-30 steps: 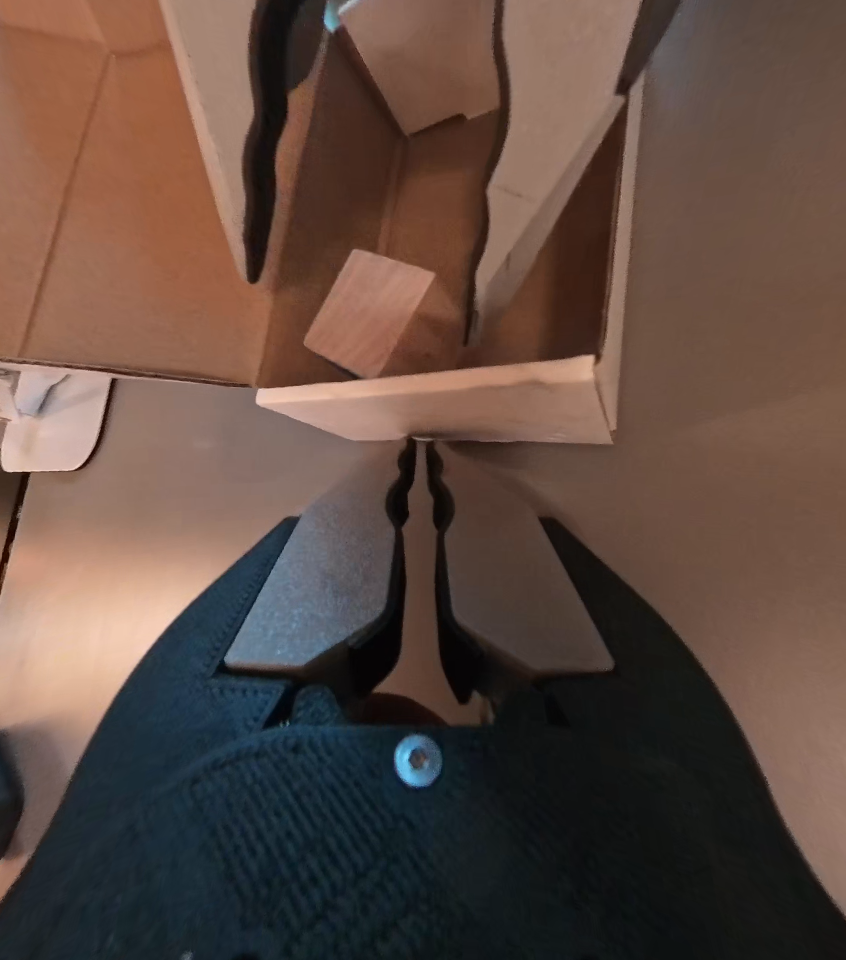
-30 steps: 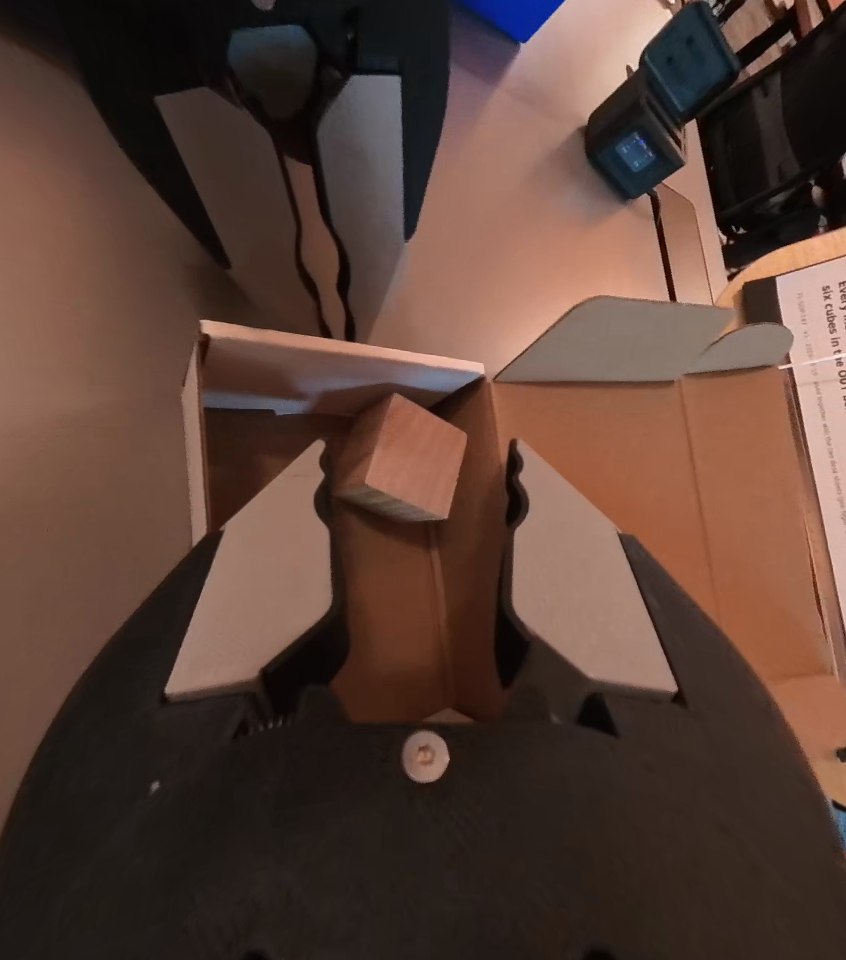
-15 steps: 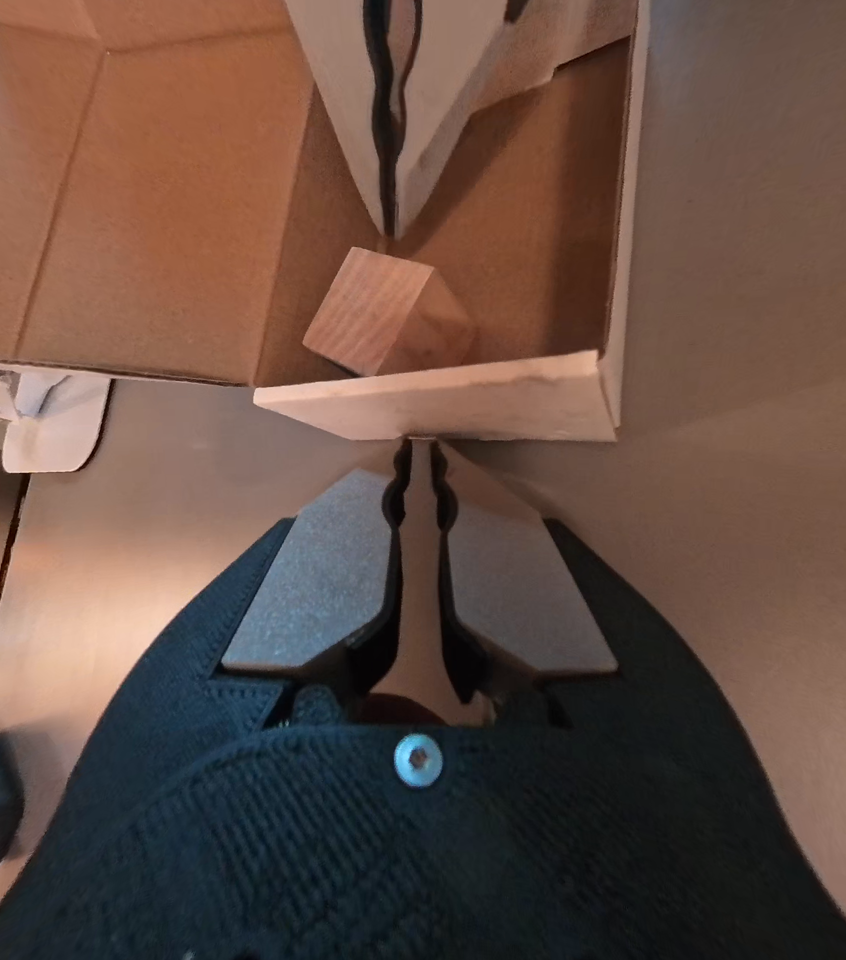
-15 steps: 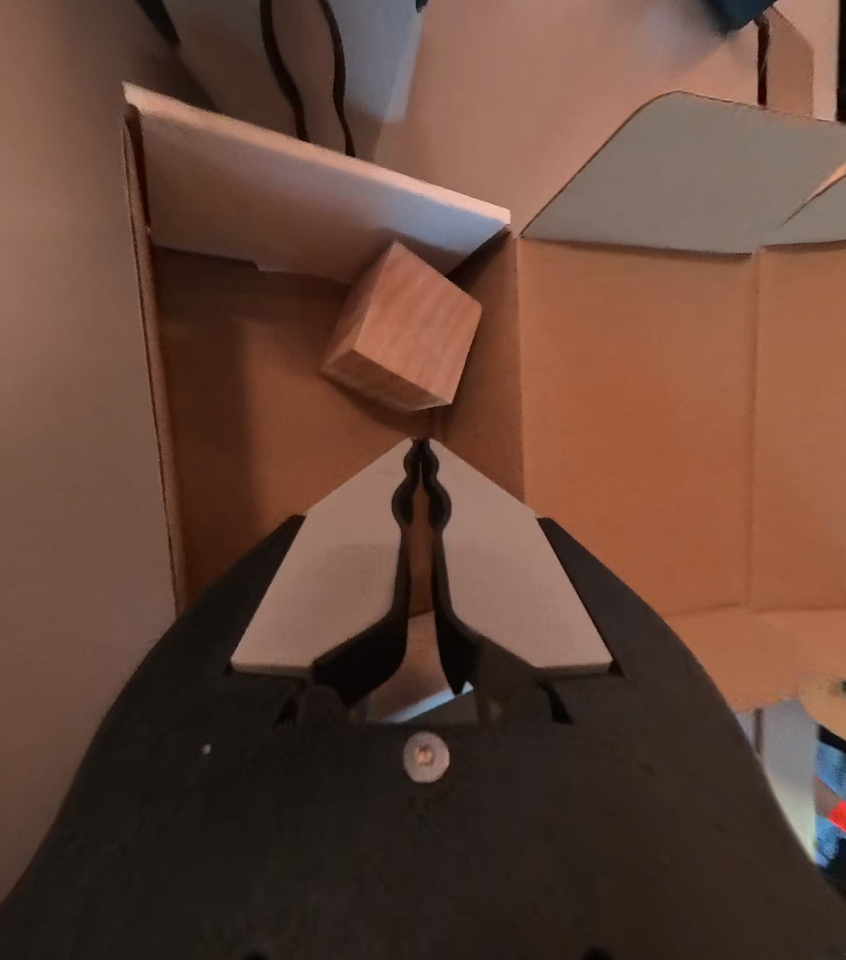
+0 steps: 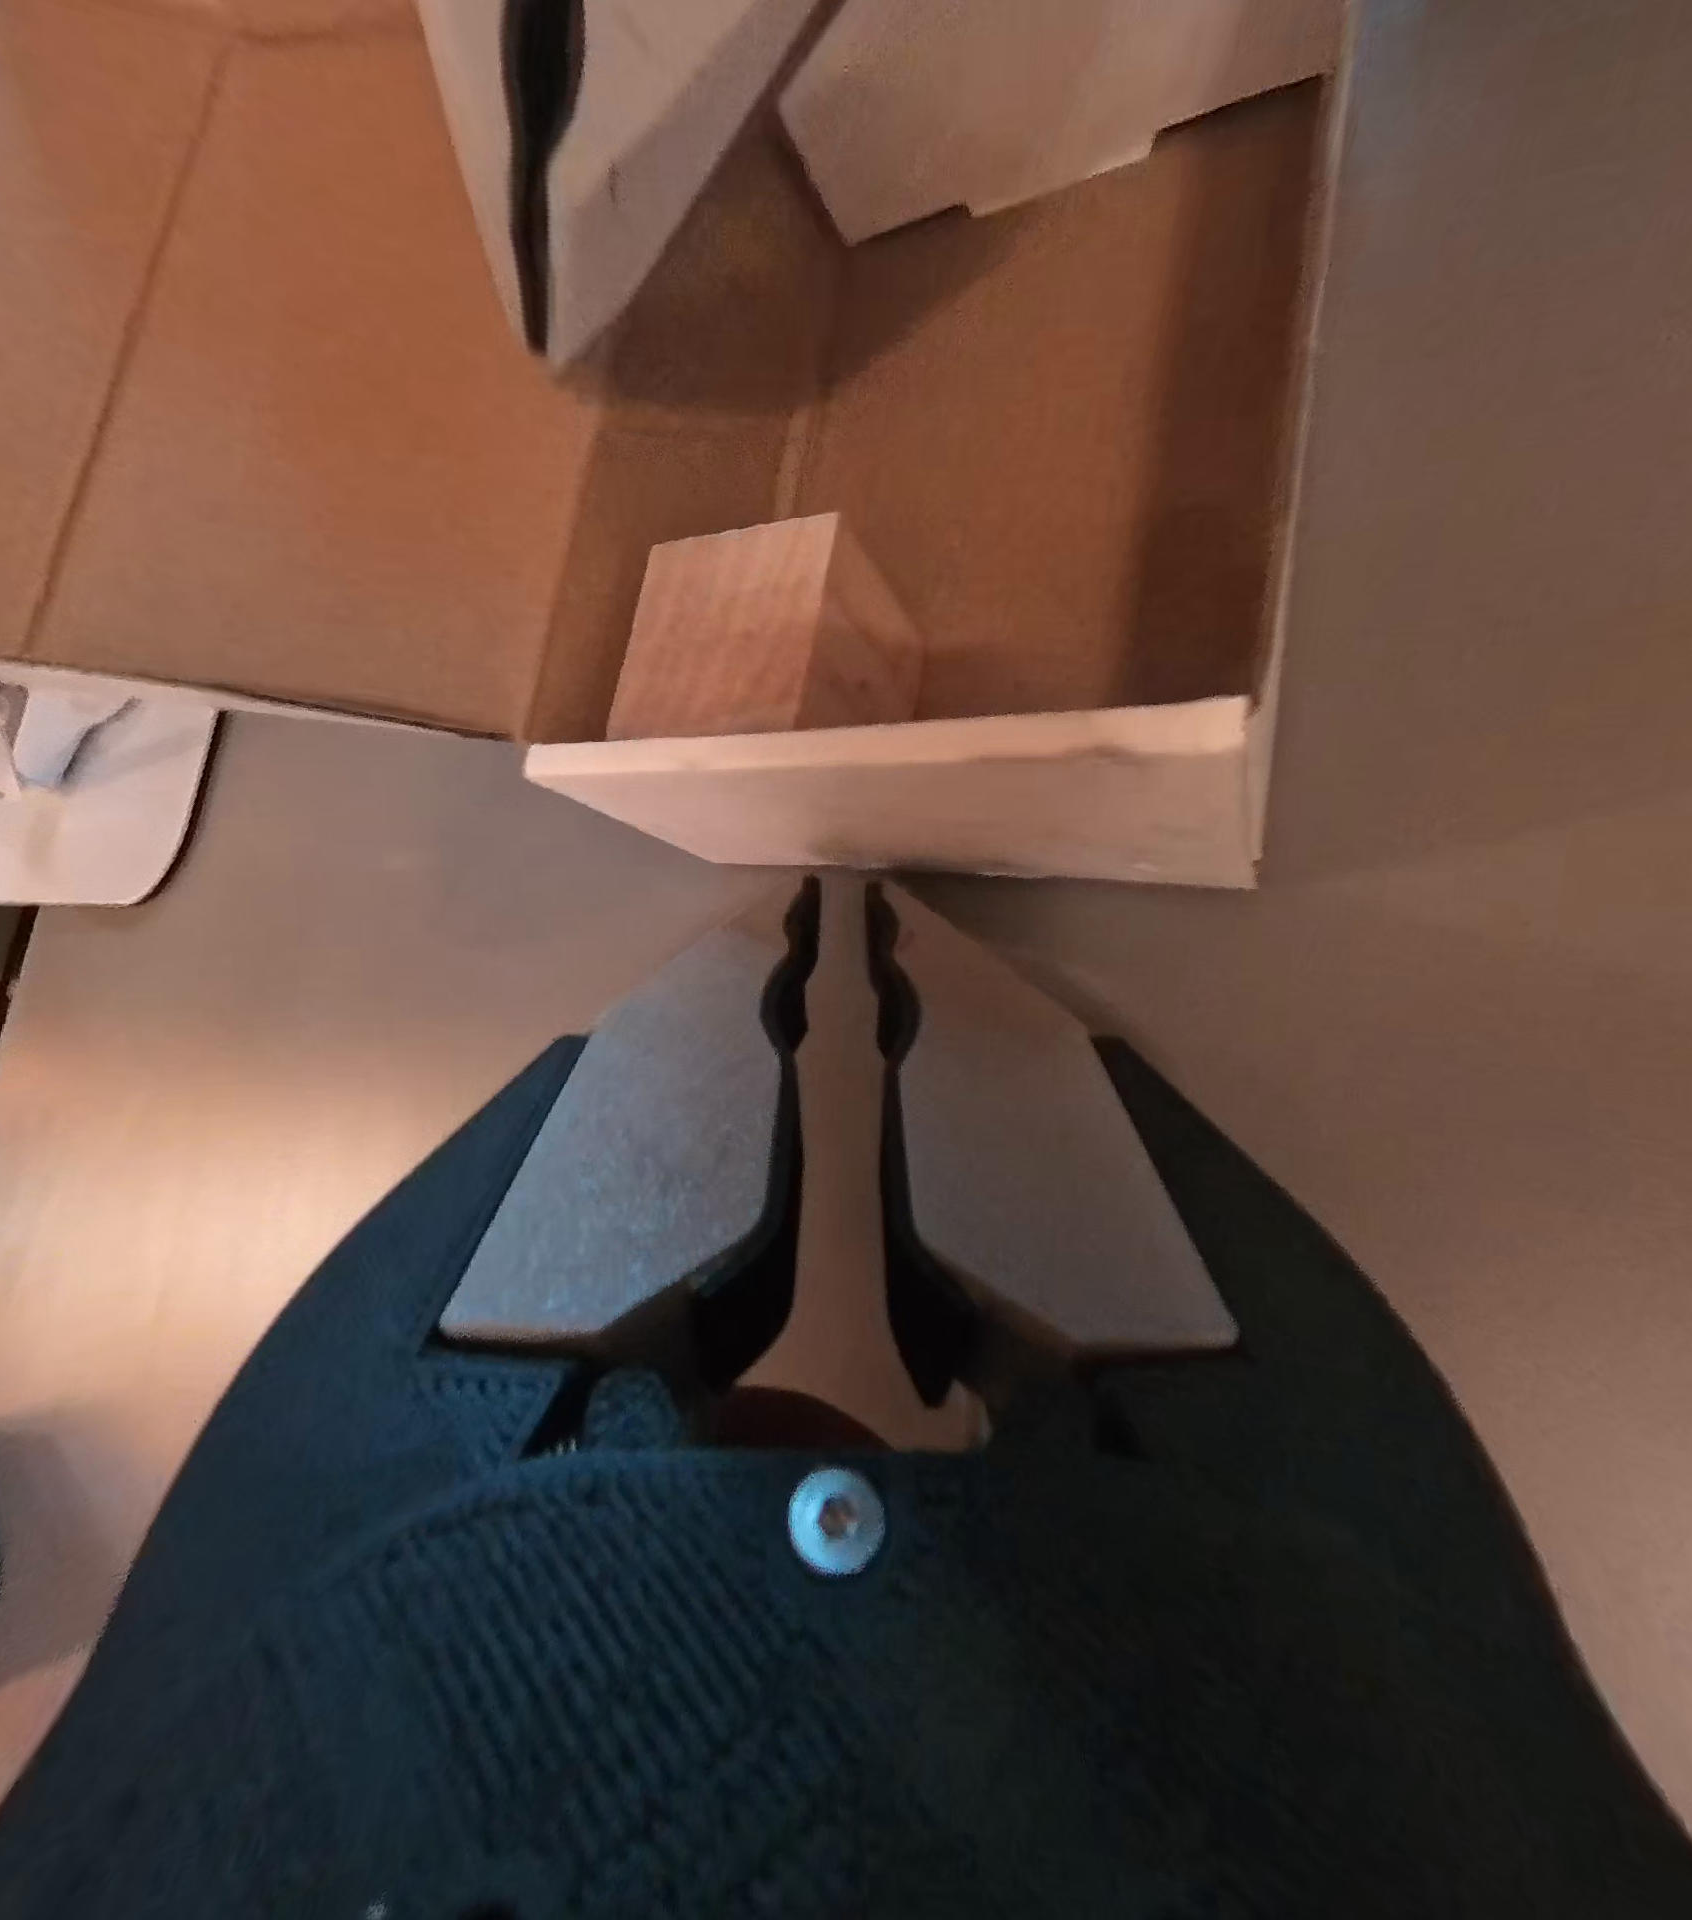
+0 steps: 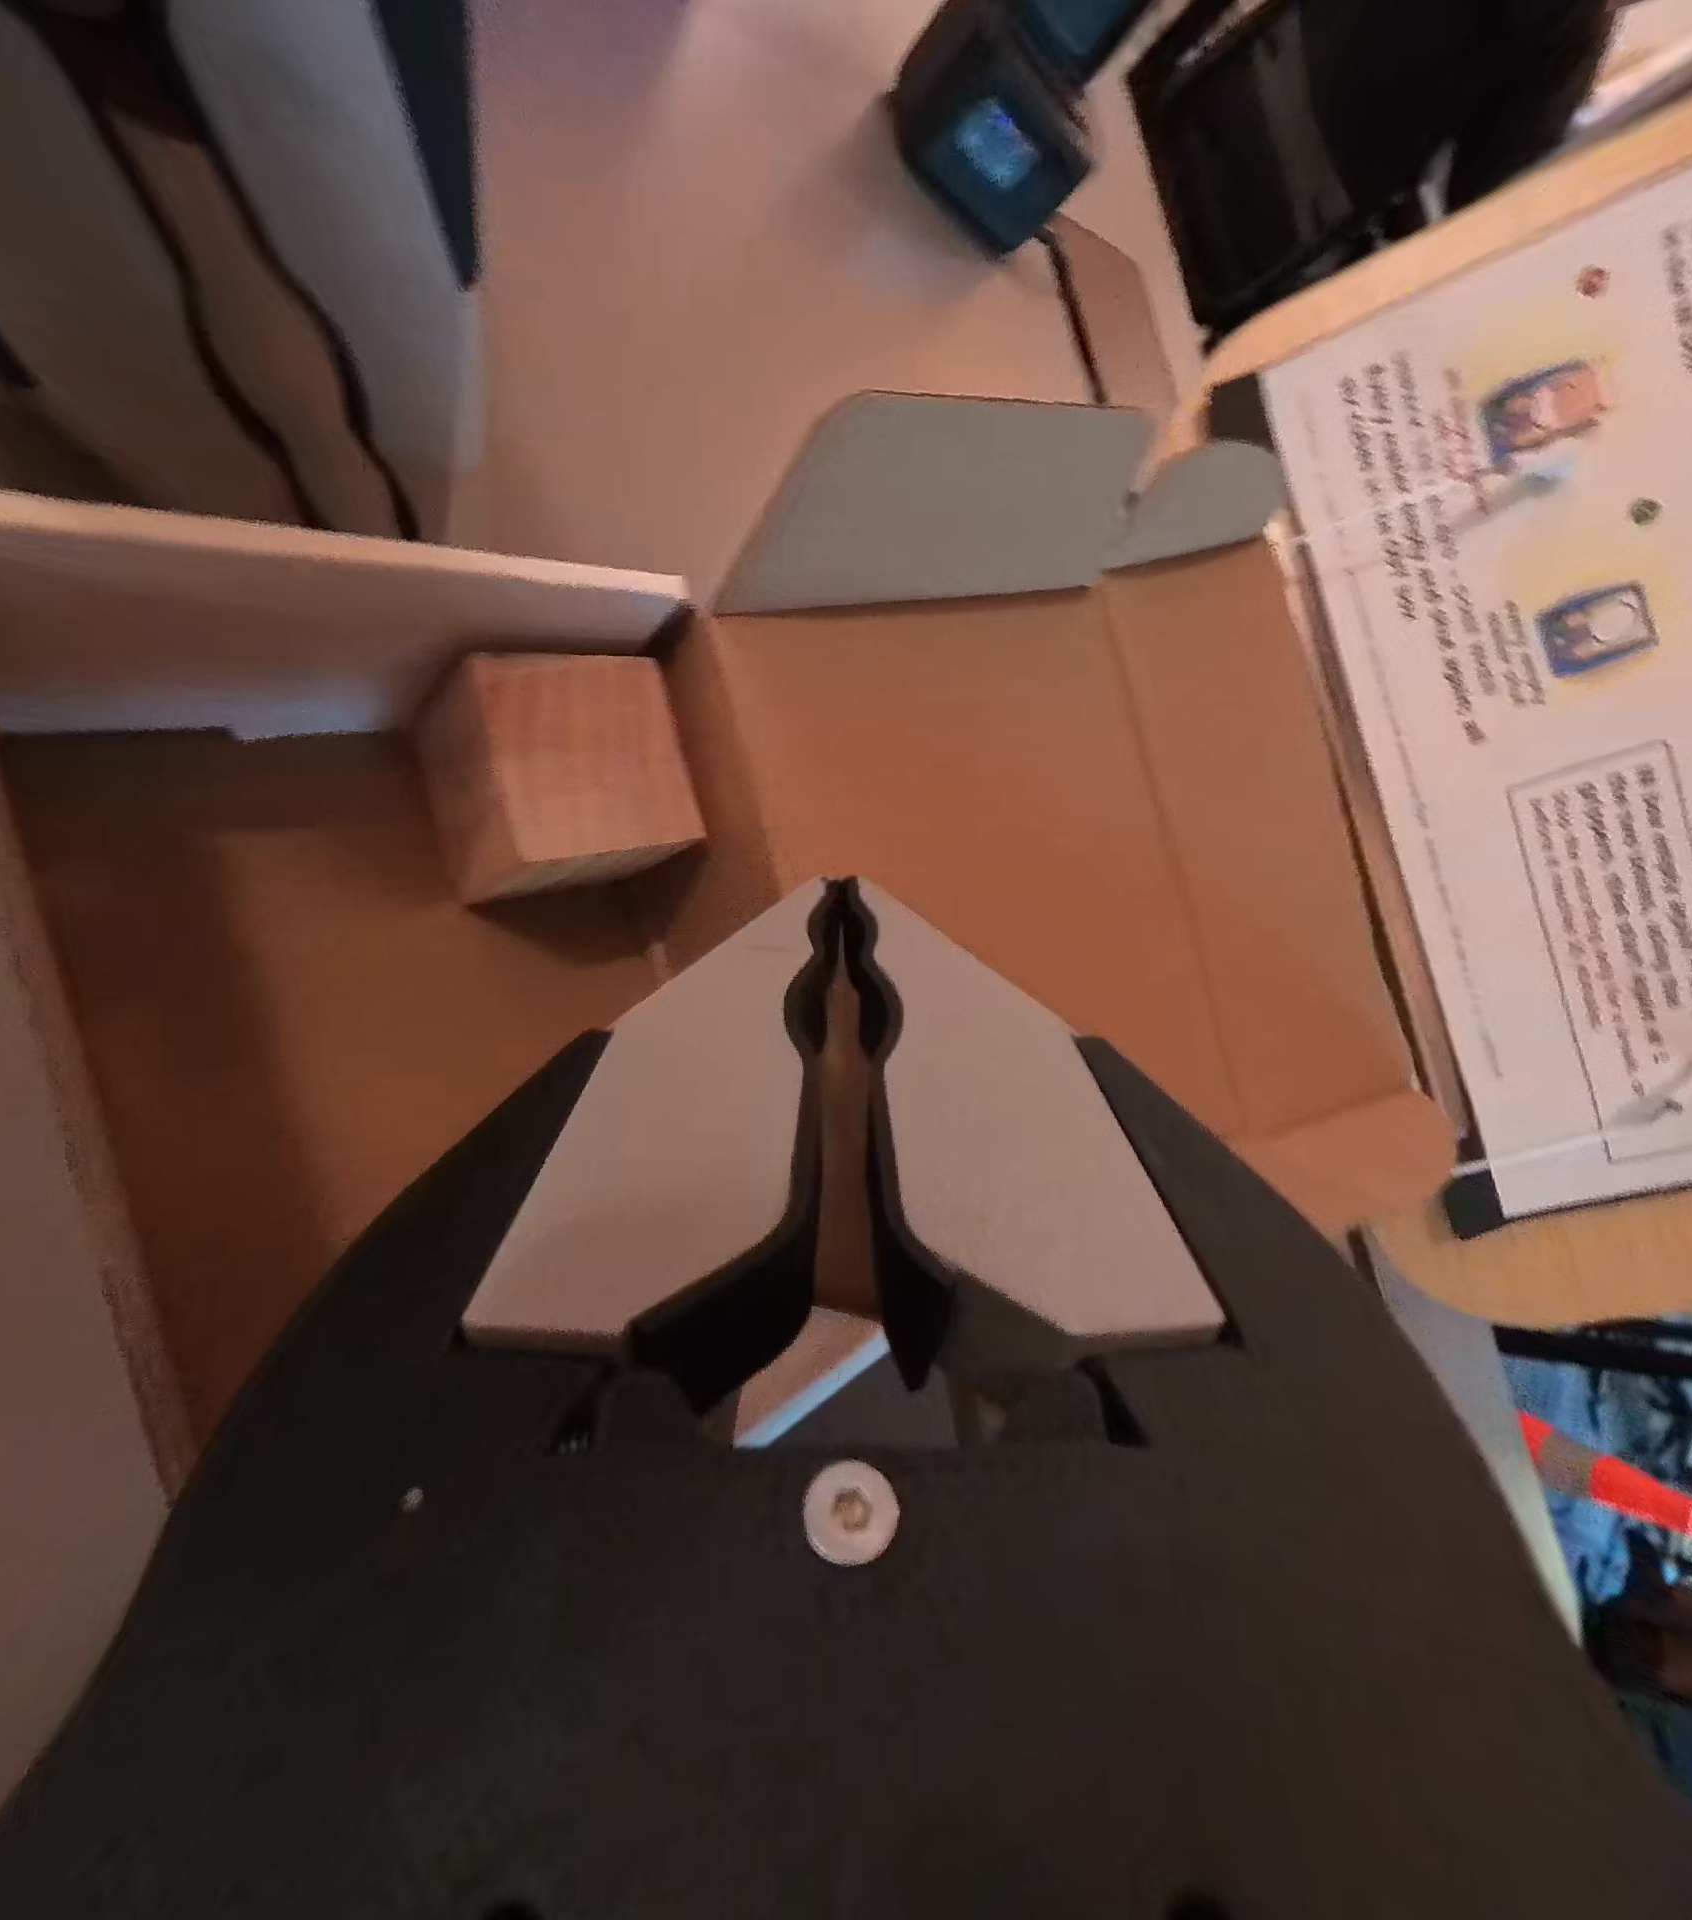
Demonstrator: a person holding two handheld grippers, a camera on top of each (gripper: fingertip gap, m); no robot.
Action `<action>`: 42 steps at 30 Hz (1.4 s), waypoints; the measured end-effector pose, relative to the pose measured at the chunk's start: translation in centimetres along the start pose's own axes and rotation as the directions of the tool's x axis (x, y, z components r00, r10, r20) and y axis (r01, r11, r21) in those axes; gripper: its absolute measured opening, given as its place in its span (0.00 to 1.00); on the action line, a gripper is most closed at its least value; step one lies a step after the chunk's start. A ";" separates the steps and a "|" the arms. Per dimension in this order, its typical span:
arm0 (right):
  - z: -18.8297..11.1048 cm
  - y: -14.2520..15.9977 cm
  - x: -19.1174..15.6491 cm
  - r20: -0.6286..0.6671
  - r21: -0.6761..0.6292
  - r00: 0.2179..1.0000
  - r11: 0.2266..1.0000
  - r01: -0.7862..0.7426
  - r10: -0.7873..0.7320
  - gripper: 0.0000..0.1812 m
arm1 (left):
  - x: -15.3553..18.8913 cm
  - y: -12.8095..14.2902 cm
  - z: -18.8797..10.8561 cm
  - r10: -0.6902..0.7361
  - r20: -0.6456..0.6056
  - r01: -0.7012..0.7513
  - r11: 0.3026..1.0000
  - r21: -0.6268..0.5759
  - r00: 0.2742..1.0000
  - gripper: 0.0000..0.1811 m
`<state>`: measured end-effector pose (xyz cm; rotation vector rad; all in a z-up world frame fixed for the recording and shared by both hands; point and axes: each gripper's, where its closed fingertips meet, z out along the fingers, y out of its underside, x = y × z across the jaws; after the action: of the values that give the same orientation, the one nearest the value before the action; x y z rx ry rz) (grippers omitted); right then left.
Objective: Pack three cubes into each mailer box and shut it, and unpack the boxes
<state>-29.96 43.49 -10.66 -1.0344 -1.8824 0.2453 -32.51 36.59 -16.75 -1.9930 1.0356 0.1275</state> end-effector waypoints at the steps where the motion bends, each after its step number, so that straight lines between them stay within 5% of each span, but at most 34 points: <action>1: -0.2 0.0 0.8 -0.027 0.011 0.999 0.999 -0.036 0.036 0.00 | -0.3 0.1 0.0 -0.035 0.007 0.035 0.999 -0.006 0.999 0.05; 8: -2.6 -0.3 5.7 -0.156 0.169 0.945 0.951 -0.260 0.287 0.00 | -4.3 0.4 -0.9 -0.346 0.106 0.341 0.938 0.058 0.932 0.26; 15: -2.9 0.2 6.8 -0.181 0.200 0.920 0.929 -0.313 0.349 0.00 | -9.0 -1.3 -4.1 -0.492 0.264 0.421 0.862 0.284 0.830 0.29; 20: -2.6 0.9 7.2 -0.189 0.196 0.914 0.925 -0.324 0.360 0.00 | -9.2 -8.2 -12.3 -0.621 0.151 0.418 0.668 0.616 0.769 0.25; 24: -2.8 1.0 7.3 -0.178 0.205 0.909 0.918 -0.340 0.376 0.00 | -8.8 -9.4 -20.1 -0.617 0.136 0.411 0.656 0.633 0.775 0.28; 27: -3.2 0.6 7.5 -0.185 0.222 0.909 0.916 -0.333 0.375 0.00 | -9.3 -5.4 -23.9 -0.615 0.239 0.458 0.748 0.480 0.752 0.27; 31: -3.6 -0.1 7.4 -0.181 0.245 0.911 0.914 -0.324 0.371 0.00 | -9.3 4.8 -26.8 -0.614 0.327 0.614 0.780 0.117 0.718 0.27; 33: -3.6 -0.3 7.3 -0.182 0.248 0.914 0.916 -0.315 0.363 0.00 | -8.7 11.3 -27.7 -0.620 0.382 0.699 0.708 -0.104 0.685 0.26; 36: -3.6 -0.4 7.2 -0.192 0.244 0.916 0.921 -0.303 0.352 0.00 | -5.6 18.7 -28.3 -0.658 0.415 0.777 0.499 -0.383 0.628 0.31; 42: -3.6 -0.4 7.2 -0.188 0.246 0.917 0.921 -0.302 0.351 0.00 | -1.0 23.8 -27.6 -0.734 0.417 0.766 0.215 -0.606 0.536 0.31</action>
<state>-28.74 47.73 -3.94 -1.1738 -1.4344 0.4918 -57.66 10.33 -14.52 -3.0322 -0.2744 0.0455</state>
